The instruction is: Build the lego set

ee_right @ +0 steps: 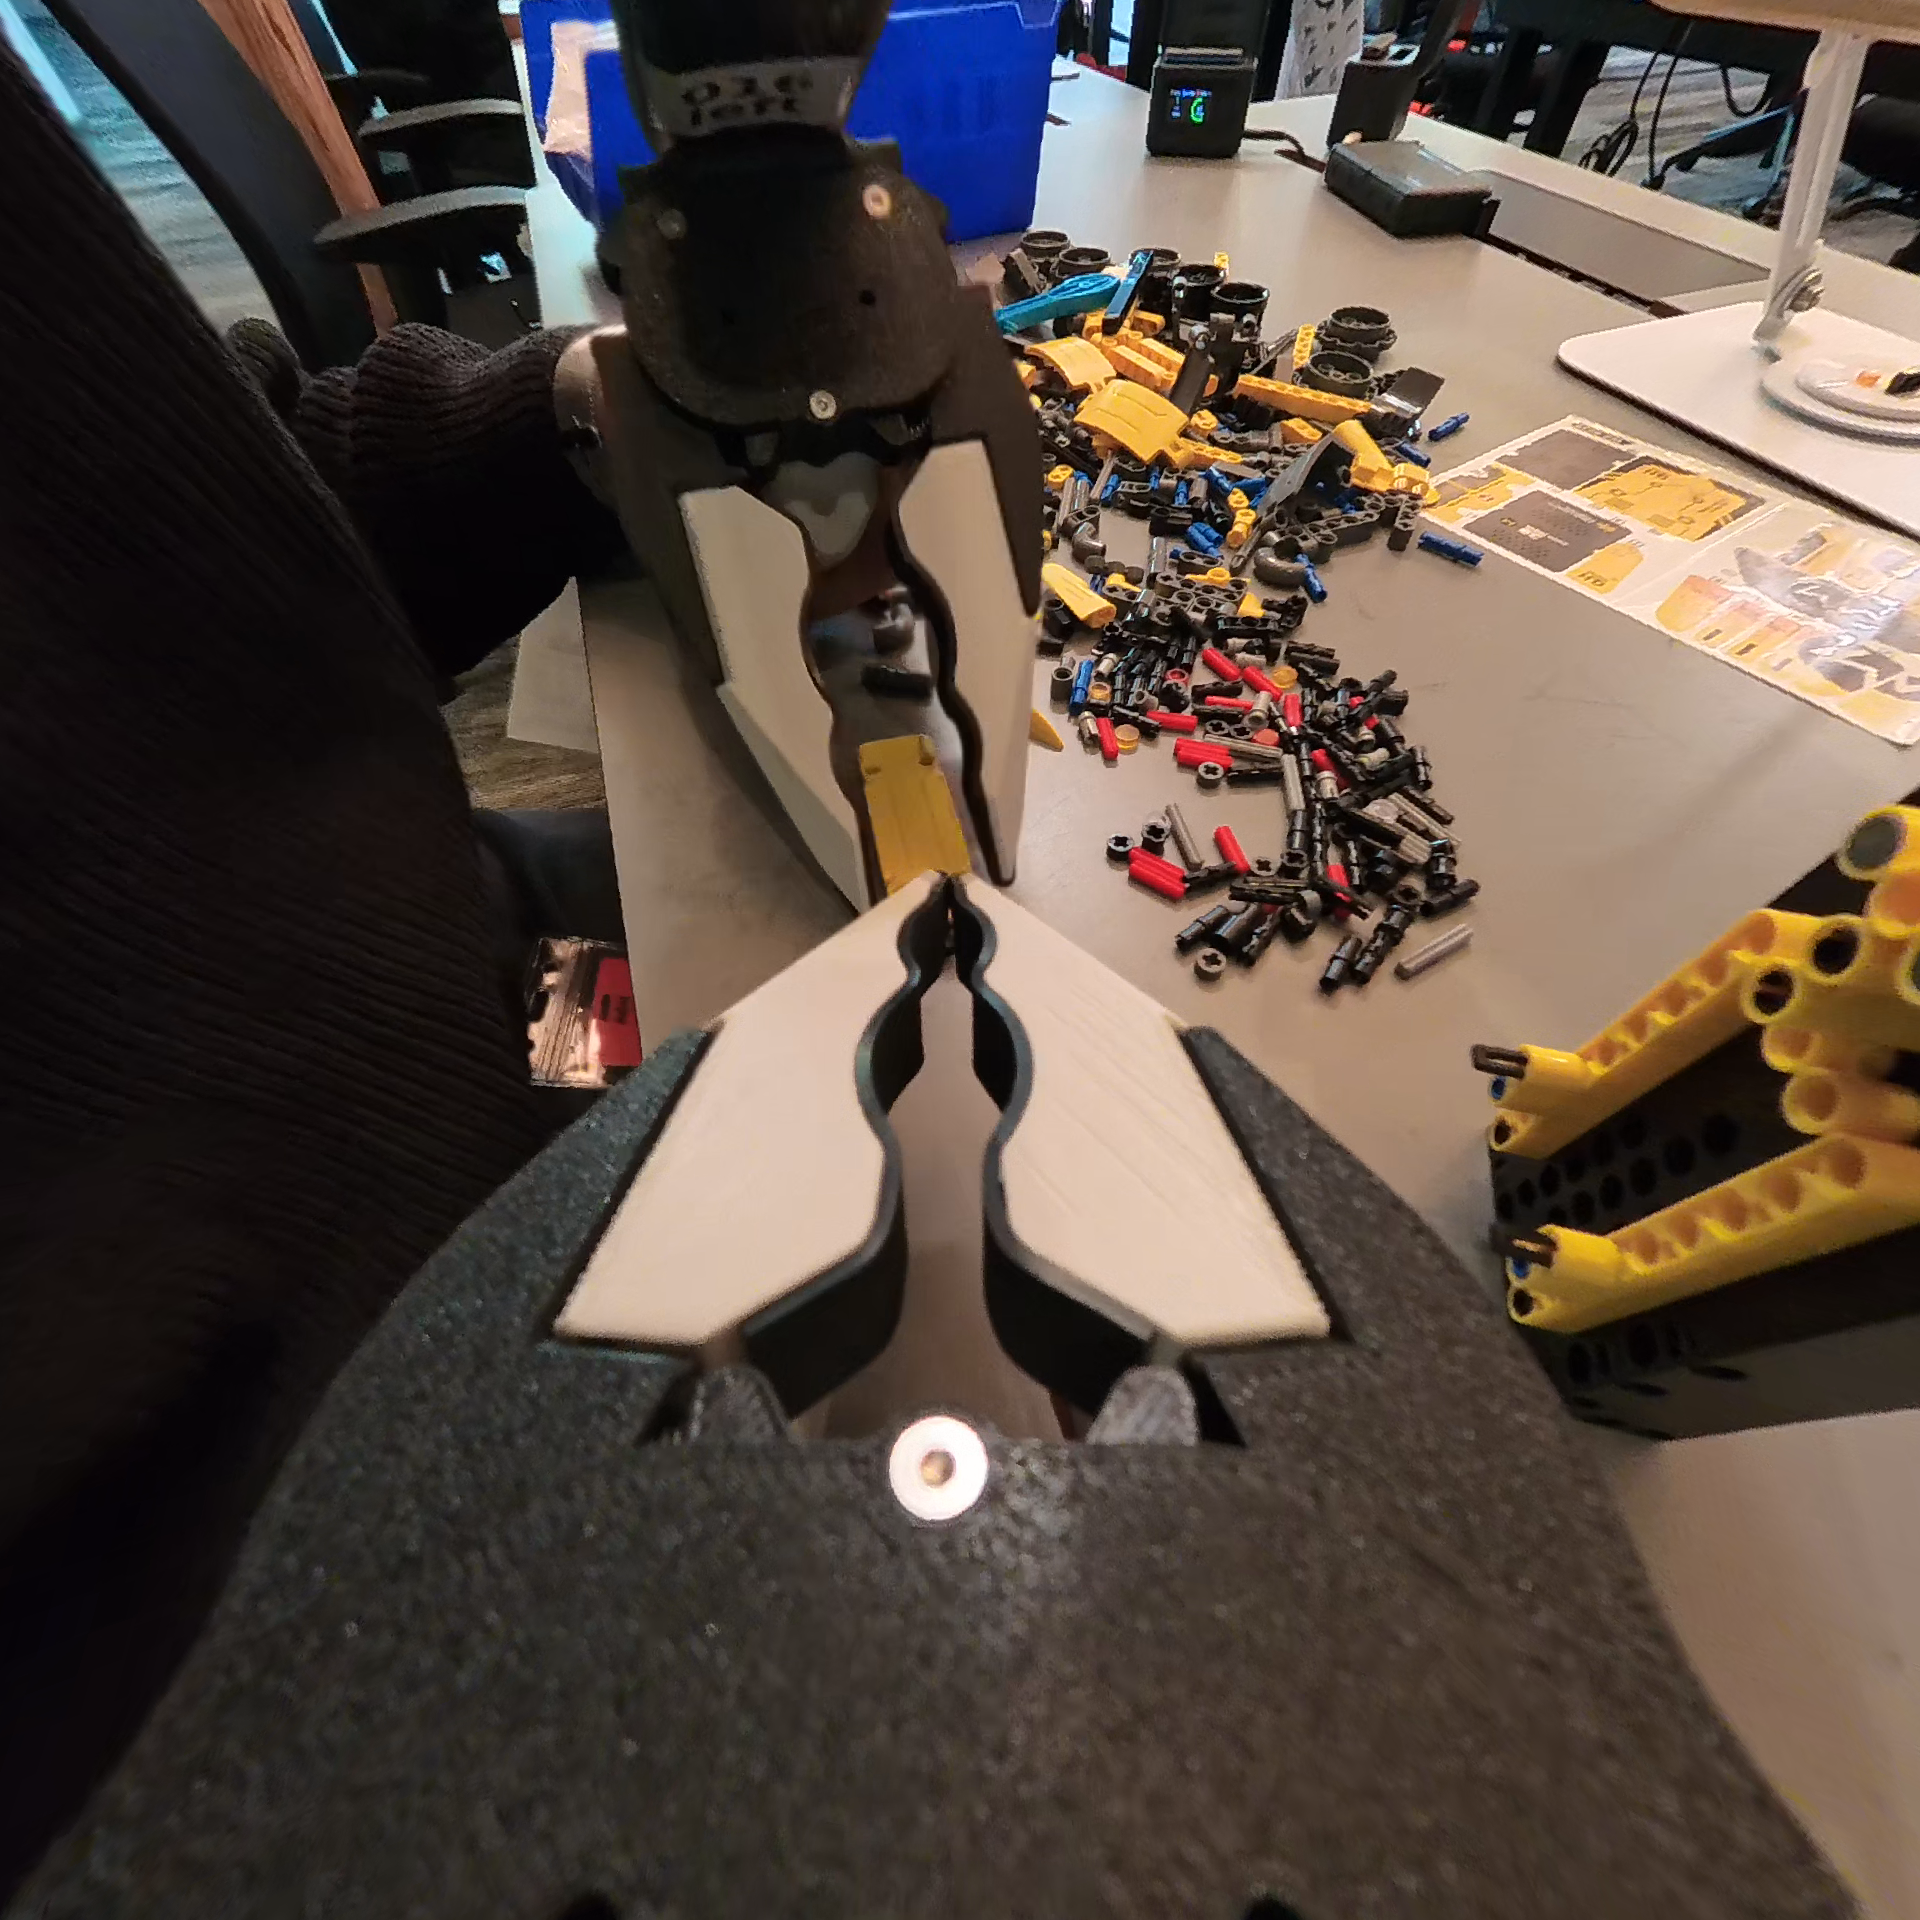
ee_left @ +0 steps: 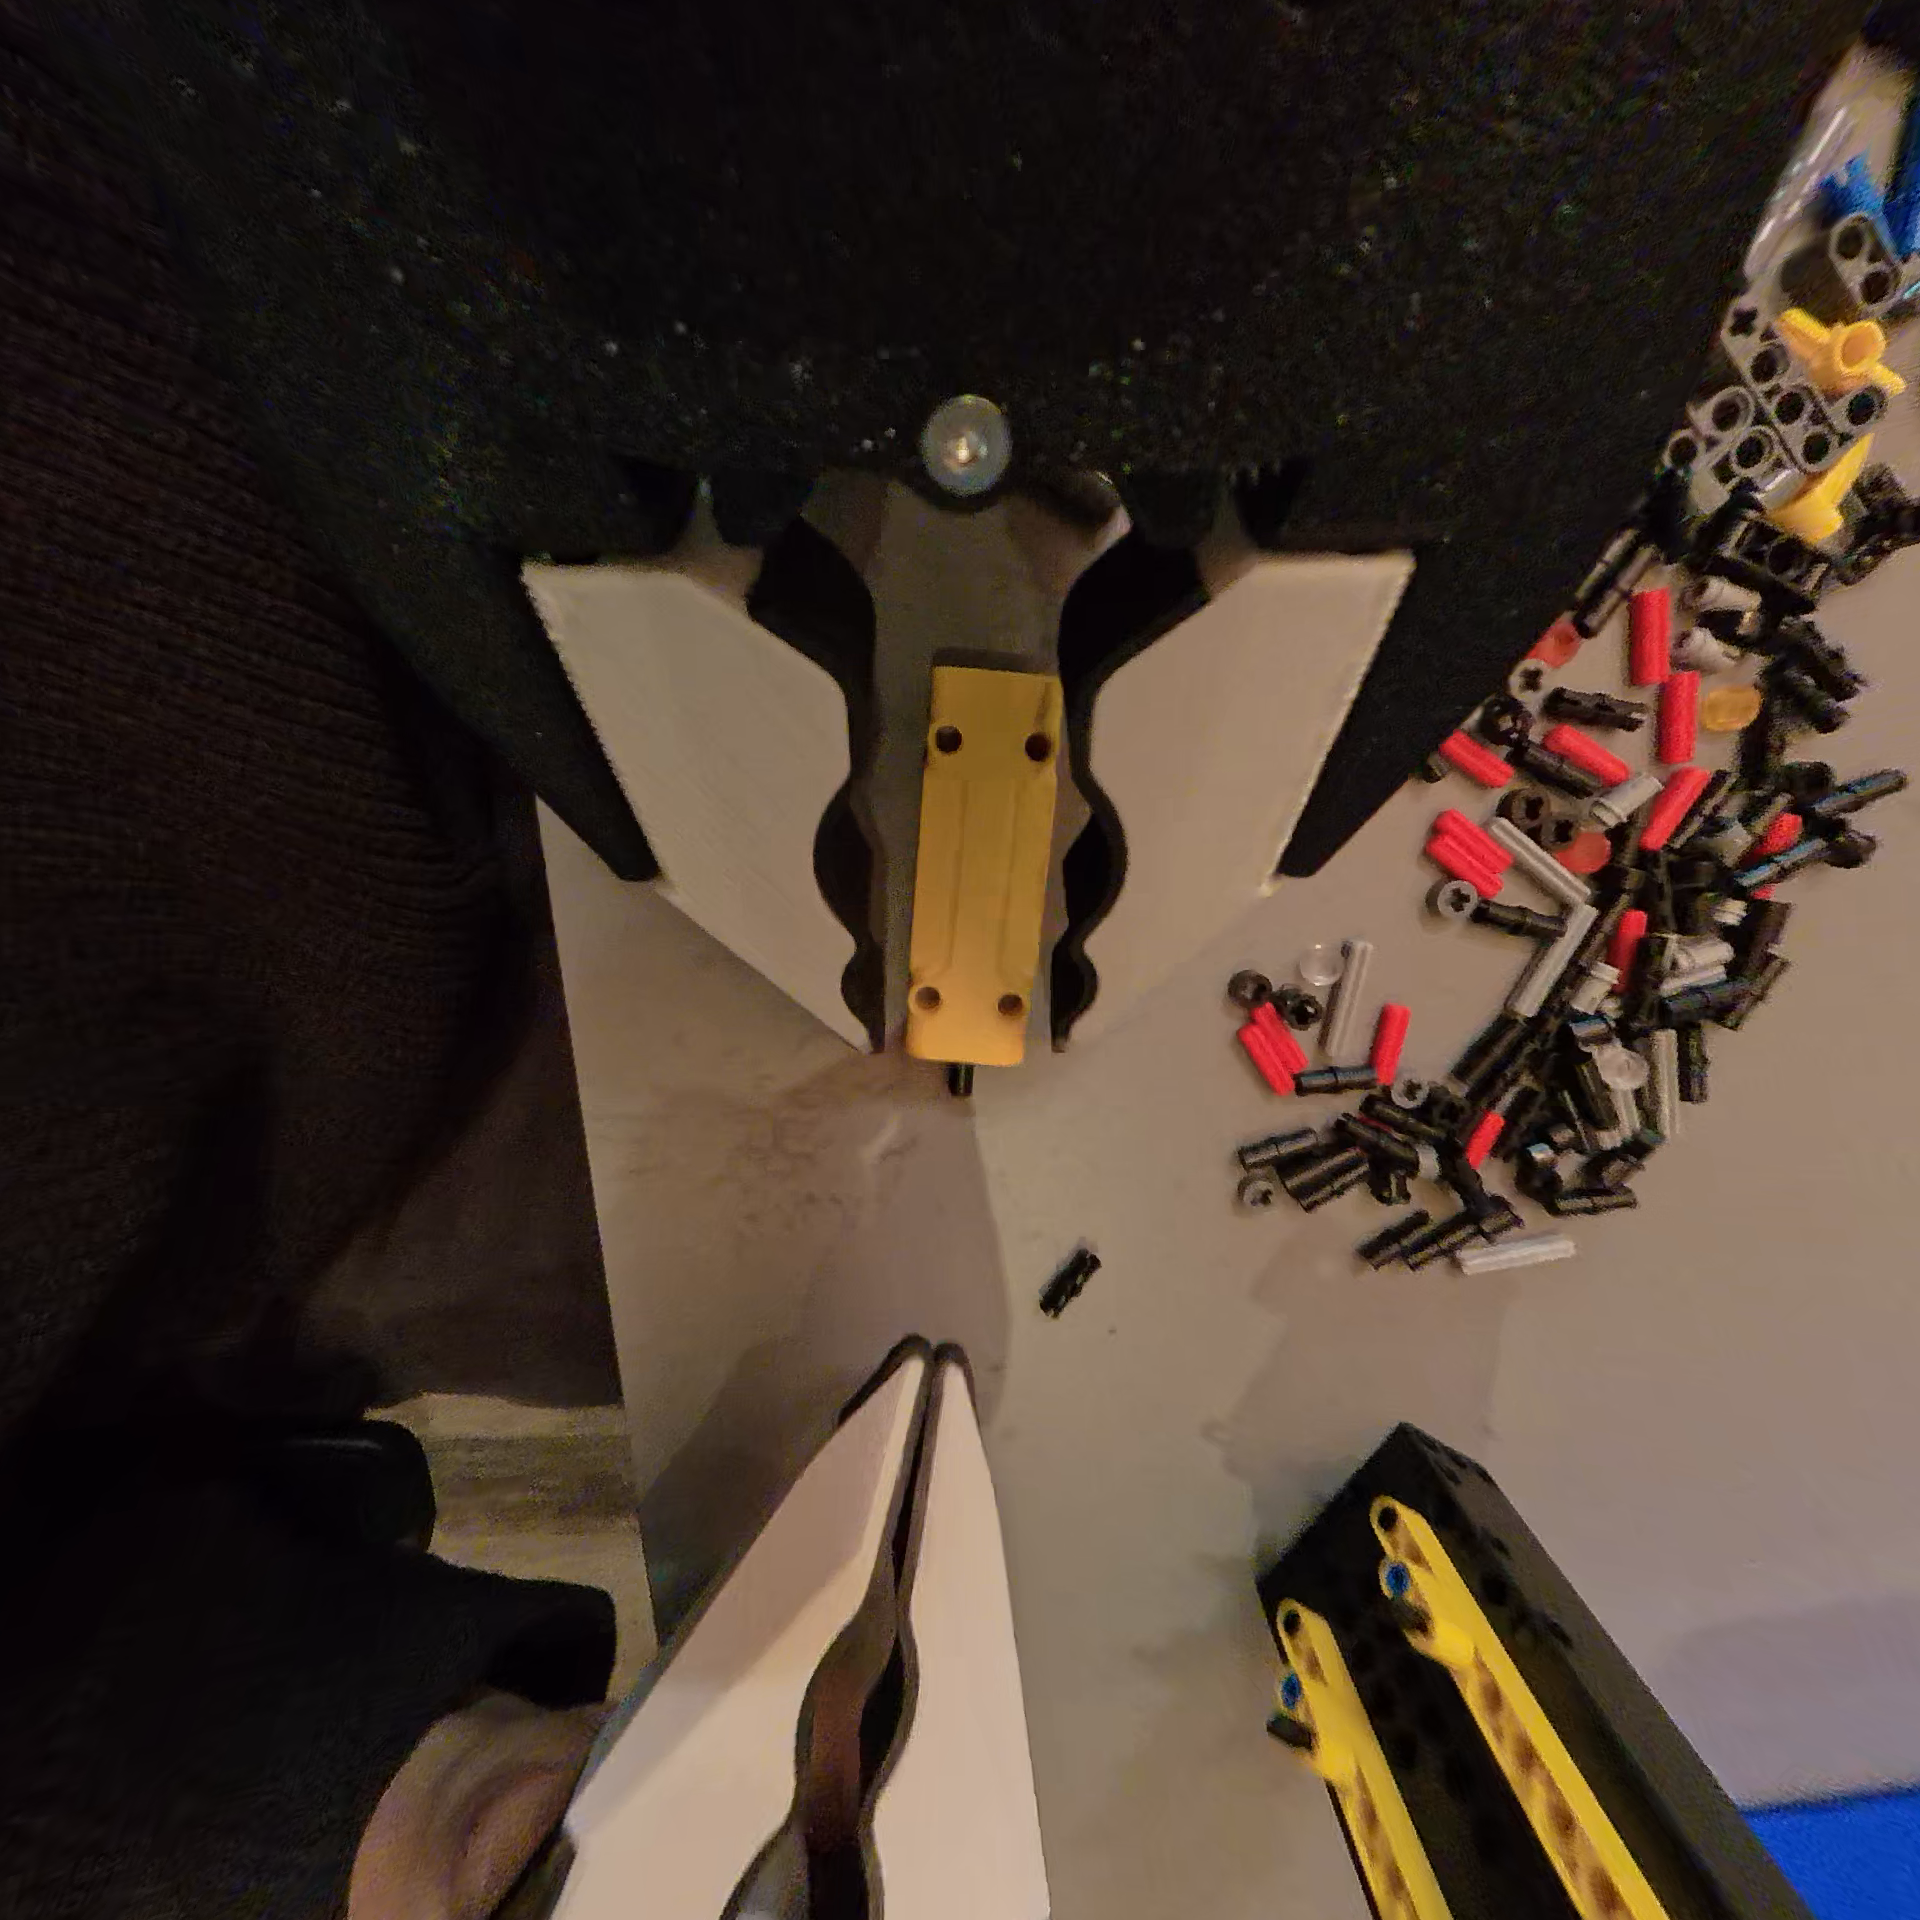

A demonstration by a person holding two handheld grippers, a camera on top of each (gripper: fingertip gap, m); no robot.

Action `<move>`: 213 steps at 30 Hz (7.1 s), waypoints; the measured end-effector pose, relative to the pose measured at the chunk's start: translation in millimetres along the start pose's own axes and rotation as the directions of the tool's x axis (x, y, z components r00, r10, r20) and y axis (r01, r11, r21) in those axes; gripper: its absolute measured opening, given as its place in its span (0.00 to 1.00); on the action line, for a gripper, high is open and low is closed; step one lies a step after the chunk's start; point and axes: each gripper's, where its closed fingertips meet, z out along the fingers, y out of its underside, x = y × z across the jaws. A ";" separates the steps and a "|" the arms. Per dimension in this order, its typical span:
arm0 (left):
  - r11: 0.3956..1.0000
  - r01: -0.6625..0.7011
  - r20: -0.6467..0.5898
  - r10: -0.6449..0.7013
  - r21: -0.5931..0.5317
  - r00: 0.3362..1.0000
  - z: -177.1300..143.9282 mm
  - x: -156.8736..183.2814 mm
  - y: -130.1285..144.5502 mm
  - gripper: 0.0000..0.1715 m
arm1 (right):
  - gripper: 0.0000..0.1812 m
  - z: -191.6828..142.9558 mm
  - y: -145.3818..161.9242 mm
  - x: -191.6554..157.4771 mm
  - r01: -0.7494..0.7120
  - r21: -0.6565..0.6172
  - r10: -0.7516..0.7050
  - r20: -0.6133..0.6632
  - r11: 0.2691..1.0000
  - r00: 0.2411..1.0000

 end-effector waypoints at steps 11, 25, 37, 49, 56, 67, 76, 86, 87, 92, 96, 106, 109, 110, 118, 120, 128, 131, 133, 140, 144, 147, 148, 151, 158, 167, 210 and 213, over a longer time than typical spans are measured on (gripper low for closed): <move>0.985 0.022 0.187 -0.055 0.173 0.981 -50.1 -45.8 -12.1 0.20 | 0.00 4.5 5.3 3.0 0.023 -0.044 -0.025 -0.038 0.999 0.999; 0.938 0.218 0.448 -0.324 0.271 0.833 -195.5 -139.5 99.7 0.18 | 0.01 -3.1 -2.8 11.4 -0.026 0.027 0.028 -0.063 0.999 0.998; 0.918 0.209 0.379 -0.335 0.336 0.863 -209.8 -130.9 109.4 0.00 | 0.02 -6.5 -7.1 17.8 -0.057 0.064 0.062 -0.073 0.996 0.995; 0.911 0.233 0.411 -0.367 0.341 0.834 -203.2 -138.3 111.5 0.11 | 0.13 -7.3 -9.7 16.5 -0.043 0.081 0.048 -0.066 0.996 0.997; 0.902 0.226 0.394 -0.372 0.369 0.841 -202.0 -134.4 106.0 0.13 | 0.11 -7.4 -9.7 17.1 -0.055 0.082 0.060 -0.060 0.995 0.996; 0.889 0.229 0.320 -0.368 0.397 0.873 -184.3 -120.3 89.6 0.14 | 0.11 -9.0 -11.8 25.8 -0.094 0.103 0.103 -0.077 0.990 0.992; 0.859 0.324 0.343 -0.466 0.397 0.815 -196.5 -133.9 78.6 0.14 | 0.09 15.5 -42.0 25.0 -0.023 0.127 0.024 -0.004 0.992 1.000; 0.858 0.279 0.291 -0.425 0.431 0.857 -171.2 -81.6 41.9 0.14 | 0.07 19.3 -35.3 23.5 0.155 0.140 -0.137 -0.132 0.978 0.982; 0.855 0.291 0.257 -0.424 0.429 0.868 -166.8 -75.0 41.5 0.14 | 0.07 18.2 -34.9 25.8 0.161 0.135 -0.141 -0.148 0.978 0.979; 0.875 0.307 0.148 -0.383 0.375 0.912 -146.0 -58.2 39.0 0.14 | 0.08 21.4 -30.8 37.7 0.102 0.106 -0.082 -0.176 0.989 0.981; 0.906 0.250 0.150 -0.315 0.341 0.937 -135.9 -65.3 35.0 0.14 | 0.07 13.4 -31.7 49.9 0.055 0.134 -0.024 -0.224 0.989 0.974; 0.892 0.348 -0.035 -0.353 0.289 0.935 -137.3 -107.1 45.9 0.14 | 0.07 15.3 -32.8 46.0 0.010 0.151 0.013 -0.156 0.988 0.988; 0.880 0.365 -0.033 -0.373 0.305 0.927 -141.5 -117.5 45.1 0.14 | 0.07 20.1 -27.9 49.7 0.012 0.108 0.008 -0.182 0.994 0.983; 0.883 0.367 -0.027 -0.376 0.291 0.926 -140.4 -120.2 47.4 0.14 | 0.07 20.5 -27.5 50.6 0.006 0.105 0.013 -0.183 0.994 0.983; 0.904 0.320 0.154 -0.372 0.283 0.915 -159.7 -156.0 58.8 0.14 | 0.07 15.2 -32.8 50.2 0.005 0.151 0.021 -0.173 0.989 0.985; 0.903 0.310 0.228 -0.382 0.298 0.895 -172.3 -169.6 68.1 0.14 | 0.07 16.8 -31.2 50.4 0.007 0.137 0.018 -0.176 0.990 0.984; 0.849 0.359 0.387 -0.503 0.387 0.773 -205.9 -202.4 99.8 0.21 | 0.08 20.0 -27.4 53.4 -0.020 0.111 0.039 -0.175 0.994 0.984; 0.819 0.406 0.359 -0.551 0.406 0.753 -207.8 -205.2 103.8 0.23 | 0.08 20.0 -27.6 52.7 -0.011 0.111 0.031 -0.177 0.994 0.984; 0.812 0.442 0.359 -0.571 0.381 0.738 -205.5 -205.2 111.7 0.24 | 0.08 21.3 -26.5 52.3 -0.005 0.100 0.023 -0.181 0.995 0.983; 0.810 0.489 0.377 -0.585 0.324 0.719 -201.0 -201.2 130.7 0.25 | 0.08 20.8 -26.5 53.7 -0.016 0.104 0.035 -0.179 0.994 0.983; 0.864 0.433 0.324 -0.499 0.257 0.804 -193.5 -183.8 124.5 0.25 | 0.08 19.9 -27.7 53.1 -0.016 0.113 0.036 -0.174 0.993 0.984; 0.881 0.408 0.326 -0.469 0.241 0.821 -187.0 -181.1 123.0 0.24 | 0.08 20.8 -26.6 53.8 -0.024 0.106 0.042 -0.172 0.994 0.984; 0.878 0.416 0.312 -0.474 0.235 0.824 -182.7 -180.1 123.9 0.24 | 0.08 20.9 -26.5 54.0 -0.030 0.106 0.048 -0.168 0.994 0.985; 0.874 0.446 0.310 -0.486 0.193 0.817 -172.8 -180.4 133.0 0.24 | 0.08 20.1 -27.5 53.5 -0.028 0.114 0.047 -0.165 0.993 0.985; 0.898 0.415 0.281 -0.439 0.145 0.853 -170.8 -169.3 131.9 0.01 | 0.08 21.8 -26.2 52.8 -0.018 0.100 0.034 -0.170 0.995 0.985; 0.854 0.418 0.377 -0.515 0.310 0.770 -224.6 -193.9 133.7 0.01 | 0.08 22.1 -26.1 52.2 -0.012 0.098 0.029 -0.169 0.995 0.985; 0.802 0.515 0.407 -0.598 0.304 0.691 -239.9 -191.9 177.1 0.02 | 0.08 24.1 -23.7 54.1 -0.040 0.082 0.053 -0.160 0.996 0.986; 0.797 0.517 0.398 -0.604 0.313 0.691 -241.2 -191.6 176.5 0.02 | 0.08 24.0 -24.0 54.1 -0.042 0.084 0.055 -0.158 0.996 0.986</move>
